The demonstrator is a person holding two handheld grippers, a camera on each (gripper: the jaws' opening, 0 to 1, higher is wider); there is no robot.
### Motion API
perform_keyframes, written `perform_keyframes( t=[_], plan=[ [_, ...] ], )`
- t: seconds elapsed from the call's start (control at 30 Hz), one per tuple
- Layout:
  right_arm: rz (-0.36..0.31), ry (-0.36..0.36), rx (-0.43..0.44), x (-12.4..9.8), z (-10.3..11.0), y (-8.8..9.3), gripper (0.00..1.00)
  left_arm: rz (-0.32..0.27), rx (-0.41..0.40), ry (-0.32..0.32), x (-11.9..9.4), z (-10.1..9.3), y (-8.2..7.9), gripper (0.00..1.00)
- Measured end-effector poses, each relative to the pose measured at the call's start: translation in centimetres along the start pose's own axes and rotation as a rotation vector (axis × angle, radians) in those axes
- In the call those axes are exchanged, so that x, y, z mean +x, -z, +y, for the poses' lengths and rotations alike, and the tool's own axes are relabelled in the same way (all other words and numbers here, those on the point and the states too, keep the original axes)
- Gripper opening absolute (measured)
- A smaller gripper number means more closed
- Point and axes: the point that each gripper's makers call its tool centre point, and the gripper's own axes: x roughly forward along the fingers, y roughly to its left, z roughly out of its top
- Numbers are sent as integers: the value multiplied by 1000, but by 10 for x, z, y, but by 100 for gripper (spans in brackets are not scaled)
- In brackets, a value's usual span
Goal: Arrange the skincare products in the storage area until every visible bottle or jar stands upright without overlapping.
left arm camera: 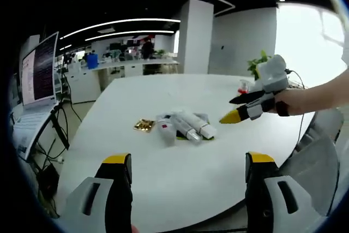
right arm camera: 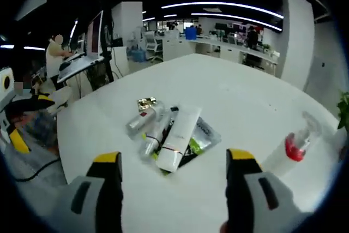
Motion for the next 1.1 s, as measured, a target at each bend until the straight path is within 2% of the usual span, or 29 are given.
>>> perform_keyframes(
  t=[0.23, 0.4, 0.8, 1.1],
  plan=[
    [61, -9, 38, 19, -6, 5, 69, 0, -14, -3, 0, 2, 0, 84],
    [77, -7, 89, 31, -13, 3, 63, 0, -17, -4, 0, 2, 0, 84],
    [122, -19, 36, 61, -10, -6, 57, -13, -35, -13, -1, 5, 0, 84],
    [187, -10, 10, 88, -18, -9, 55, -16, -52, -21, -2, 4, -3, 84]
  ],
)
